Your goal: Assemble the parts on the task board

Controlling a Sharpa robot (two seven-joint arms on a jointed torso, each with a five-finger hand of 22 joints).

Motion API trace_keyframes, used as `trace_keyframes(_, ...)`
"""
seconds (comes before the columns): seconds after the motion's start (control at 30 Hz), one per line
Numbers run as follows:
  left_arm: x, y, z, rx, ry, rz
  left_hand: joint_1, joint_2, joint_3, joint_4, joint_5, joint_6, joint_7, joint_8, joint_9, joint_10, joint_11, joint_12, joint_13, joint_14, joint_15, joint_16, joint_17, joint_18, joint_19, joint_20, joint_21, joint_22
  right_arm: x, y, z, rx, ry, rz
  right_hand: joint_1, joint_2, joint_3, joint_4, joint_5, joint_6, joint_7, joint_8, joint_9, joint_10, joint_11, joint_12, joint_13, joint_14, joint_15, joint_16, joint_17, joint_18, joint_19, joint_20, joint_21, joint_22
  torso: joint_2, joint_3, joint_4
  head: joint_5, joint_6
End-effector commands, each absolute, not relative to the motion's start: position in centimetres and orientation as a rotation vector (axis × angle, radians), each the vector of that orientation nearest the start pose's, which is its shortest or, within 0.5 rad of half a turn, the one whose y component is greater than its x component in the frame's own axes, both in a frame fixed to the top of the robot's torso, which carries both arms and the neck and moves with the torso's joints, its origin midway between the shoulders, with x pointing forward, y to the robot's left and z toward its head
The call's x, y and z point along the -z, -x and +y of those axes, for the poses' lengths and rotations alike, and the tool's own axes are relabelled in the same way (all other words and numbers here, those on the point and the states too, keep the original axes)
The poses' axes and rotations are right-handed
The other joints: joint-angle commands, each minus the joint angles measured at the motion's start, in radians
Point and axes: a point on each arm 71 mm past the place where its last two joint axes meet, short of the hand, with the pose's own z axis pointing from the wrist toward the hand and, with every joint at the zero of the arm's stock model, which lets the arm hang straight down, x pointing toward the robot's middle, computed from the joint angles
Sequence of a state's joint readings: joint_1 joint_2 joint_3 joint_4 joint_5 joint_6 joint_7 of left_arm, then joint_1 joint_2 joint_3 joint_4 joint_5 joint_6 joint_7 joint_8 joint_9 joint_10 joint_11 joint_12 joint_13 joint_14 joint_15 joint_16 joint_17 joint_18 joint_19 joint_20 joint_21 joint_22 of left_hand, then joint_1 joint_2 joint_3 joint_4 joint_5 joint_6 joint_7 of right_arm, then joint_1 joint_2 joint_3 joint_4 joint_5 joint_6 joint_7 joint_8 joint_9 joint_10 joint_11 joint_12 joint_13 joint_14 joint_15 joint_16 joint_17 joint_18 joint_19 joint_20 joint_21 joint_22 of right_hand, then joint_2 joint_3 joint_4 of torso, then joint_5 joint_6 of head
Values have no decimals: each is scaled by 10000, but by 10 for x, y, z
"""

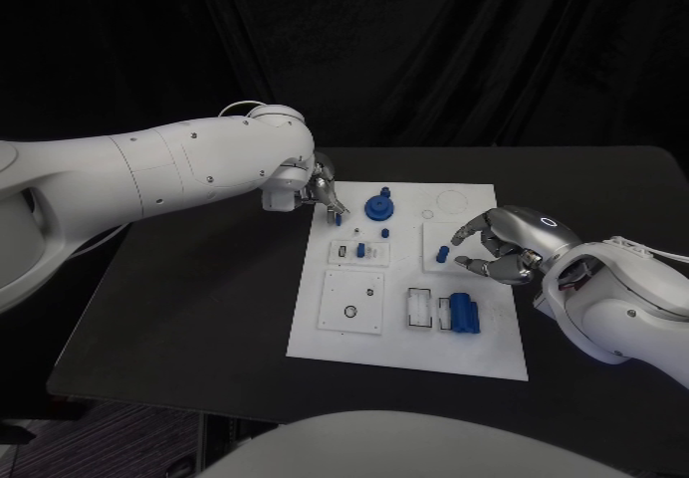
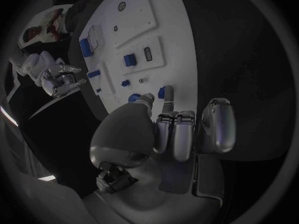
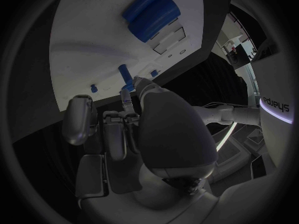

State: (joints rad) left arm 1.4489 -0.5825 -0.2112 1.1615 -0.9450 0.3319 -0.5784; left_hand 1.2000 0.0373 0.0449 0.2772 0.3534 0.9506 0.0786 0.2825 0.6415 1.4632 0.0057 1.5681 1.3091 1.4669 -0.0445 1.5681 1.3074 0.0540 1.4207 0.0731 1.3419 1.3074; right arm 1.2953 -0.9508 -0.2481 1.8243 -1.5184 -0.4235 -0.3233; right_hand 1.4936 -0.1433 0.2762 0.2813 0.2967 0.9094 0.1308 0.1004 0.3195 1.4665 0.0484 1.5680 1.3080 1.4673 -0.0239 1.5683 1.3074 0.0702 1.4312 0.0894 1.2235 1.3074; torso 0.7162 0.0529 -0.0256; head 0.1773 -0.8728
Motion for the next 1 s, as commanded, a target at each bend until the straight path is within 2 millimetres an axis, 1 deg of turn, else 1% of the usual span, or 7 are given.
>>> trace_keyframes(0.03, 181, -553, 198, 1988, 1295, 24184, 91, 12, 70, -13, 43, -33, 27, -37, 16, 1076, 64, 27, 2617, 1039, 89, 27, 2634, 105, -75, 27, -82, 1602, 191, -413, -181, -5987, 1713, 17057, -95, 18, 79, -4, 53, 78, 20, -30, -9, 1043, 21, 28, 2628, 1032, 44, 18, 2626, 82, -38, -16, -3, 1582, -2, -1, -1, -2, 2)
trace_keyframes(0.17, 182, -553, 198, 1986, 1341, 24163, 115, 17, 100, -26, 73, -17, 21, -24, 31, 1076, 63, 27, 2617, 1039, 90, 27, 2634, 106, -74, 30, -104, 1592, 191, -413, -181, -5956, 1721, 17098, -95, 18, 79, -4, 53, 78, 20, -30, -9, 1043, 21, 28, 2628, 1032, 44, 18, 2626, 82, -38, -16, -3, 1582, 0, -3, 0, -11, 2)
trace_keyframes(0.3, 183, -553, 197, 2003, 1364, 24144, 208, -34, 197, -99, 269, 81, -38, 187, 206, 1076, 24, 27, 2617, 1039, 66, 27, 2634, 108, -50, 16, -173, 1560, 191, -413, -181, -5935, 1732, 17131, -94, 22, 89, -7, 61, 86, 18, -31, -13, 1043, 19, 28, 2628, 1029, 43, 12, 2617, 84, -41, -17, -14, 1579, -1, -2, -2, -6, 2)
trace_keyframes(0.53, 184, -553, 196, 2003, 1382, 24134, 227, -69, 221, -121, 277, 46, -50, 283, 300, 1076, 10, 27, 2617, 1039, 54, 27, 2634, 108, -38, 5, -198, 1550, 191, -413, -180, -5927, 1751, 17168, -94, 22, 89, -7, 61, 86, 18, -31, -13, 1043, 19, 28, 2628, 1029, 43, 12, 2617, 84, -41, -17, -14, 1579, -3, -2, 4, -21, 2)
trace_keyframes(0.77, 185, -553, 197, 1940, 1429, 24130, 210, -83, 232, -112, 208, -16, -43, 345, 370, 1076, 11, 27, 2617, 1039, 50, 27, 2634, 107, -27, -3, -216, 1543, 192, -413, -181, -5897, 1752, 17206, -98, 24, 96, -7, 66, 95, 18, -31, -18, 1043, 19, 28, 2628, 1028, 42, 8, 2614, 86, -45, -18, -27, 1576, -2, -2, 2, -19, 2)
trace_keyframes(1.0, 185, -553, 197, 1818, 1531, 24086, 150, -145, 216, -91, -45, -87, -53, 532, 549, 1076, 9, 27, 2617, 1039, 41, 27, 2634, 100, 12, -11, -235, 1540, 192, -413, -181, -5872, 1757, 17237, -98, 24, 96, -7, 66, 95, 18, -31, -18, 1043, 19, 28, 2628, 1028, 42, 8, 2614, 86, -45, -18, -27, 1576, -3, -1, -4, -12, 2)
